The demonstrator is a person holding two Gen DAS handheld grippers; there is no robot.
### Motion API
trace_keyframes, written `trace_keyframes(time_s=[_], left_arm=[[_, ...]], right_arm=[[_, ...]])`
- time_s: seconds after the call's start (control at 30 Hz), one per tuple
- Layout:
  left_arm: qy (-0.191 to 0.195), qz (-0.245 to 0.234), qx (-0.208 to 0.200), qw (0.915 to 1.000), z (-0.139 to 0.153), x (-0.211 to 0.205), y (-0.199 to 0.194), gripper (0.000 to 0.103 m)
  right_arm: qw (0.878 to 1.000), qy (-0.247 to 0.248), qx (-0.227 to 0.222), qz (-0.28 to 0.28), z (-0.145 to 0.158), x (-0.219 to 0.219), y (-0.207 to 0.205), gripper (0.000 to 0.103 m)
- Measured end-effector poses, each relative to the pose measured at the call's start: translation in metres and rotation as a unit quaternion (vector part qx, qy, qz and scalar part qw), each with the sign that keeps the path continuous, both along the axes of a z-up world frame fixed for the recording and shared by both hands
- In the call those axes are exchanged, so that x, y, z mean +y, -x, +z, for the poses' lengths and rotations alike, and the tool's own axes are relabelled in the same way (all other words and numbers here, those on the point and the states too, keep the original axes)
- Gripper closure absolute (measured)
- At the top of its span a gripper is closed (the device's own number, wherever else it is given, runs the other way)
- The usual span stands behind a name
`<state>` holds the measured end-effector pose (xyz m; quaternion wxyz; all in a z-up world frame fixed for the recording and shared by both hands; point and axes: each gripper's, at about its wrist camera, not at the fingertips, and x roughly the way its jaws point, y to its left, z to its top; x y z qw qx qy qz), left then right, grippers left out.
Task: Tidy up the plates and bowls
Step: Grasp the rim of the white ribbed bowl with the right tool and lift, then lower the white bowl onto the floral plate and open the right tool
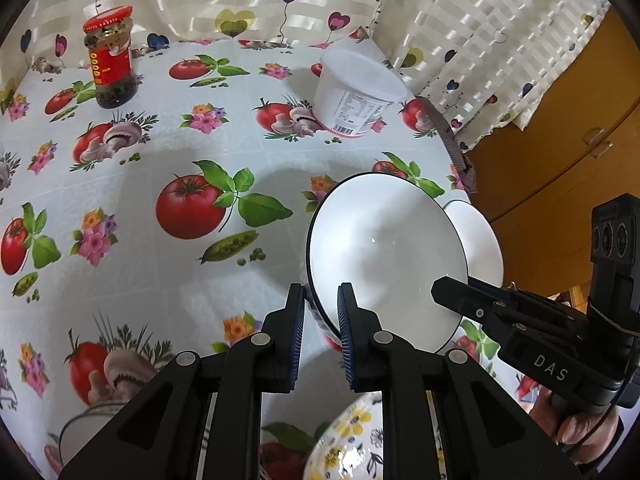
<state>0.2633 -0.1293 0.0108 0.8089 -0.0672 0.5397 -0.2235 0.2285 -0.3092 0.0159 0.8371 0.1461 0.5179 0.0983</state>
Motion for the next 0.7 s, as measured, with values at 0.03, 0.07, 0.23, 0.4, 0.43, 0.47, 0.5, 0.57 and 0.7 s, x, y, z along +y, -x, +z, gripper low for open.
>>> trace_keyframes(time_s=[0.03, 0.07, 0.23, 0.4, 0.43, 0.47, 0.5, 0.57, 0.7], left_arm=[[-0.001, 0.000, -0.002, 1.0000, 0.003, 0.000, 0.004, 0.086], [-0.001, 0.001, -0.004, 1.0000, 0.005, 0.001, 0.007, 0.086], [-0.002, 0.002, -0.012, 0.9999, 0.016, 0.003, 0.027, 0.086], [-0.003, 0.005, -0.013, 0.9999, 0.022, 0.006, 0.047, 0.086], [-0.002, 0.005, -0.013, 0.9999, 0.023, 0.007, 0.051, 0.086], [-0.001, 0.005, -0.014, 0.9999, 0.024, 0.007, 0.056, 0.086], [-0.001, 0.005, -0.014, 0.9999, 0.025, 0.007, 0.060, 0.086], [-0.003, 0.004, -0.014, 0.9999, 0.026, 0.008, 0.069, 0.086], [-0.002, 0.004, -0.009, 0.9999, 0.023, 0.009, 0.085, 0.086]], right_arm=[[1.000, 0.001, -0.002, 0.002, 0.002, 0.000, 0.004, 0.083], [1.000, 0.001, -0.002, 0.003, 0.004, 0.001, 0.007, 0.083], [1.000, -0.001, -0.006, 0.009, 0.011, 0.003, 0.025, 0.083], [1.000, 0.002, -0.012, 0.016, 0.020, 0.005, 0.044, 0.083], [1.000, 0.003, -0.012, 0.018, 0.021, 0.006, 0.048, 0.083], [1.000, 0.003, -0.013, 0.019, 0.023, 0.006, 0.052, 0.083], [1.000, 0.004, -0.014, 0.020, 0.024, 0.006, 0.056, 0.083], [1.000, 0.009, -0.014, 0.023, 0.025, 0.007, 0.066, 0.083], [1.000, 0.010, -0.012, 0.027, 0.024, 0.008, 0.083, 0.083]])
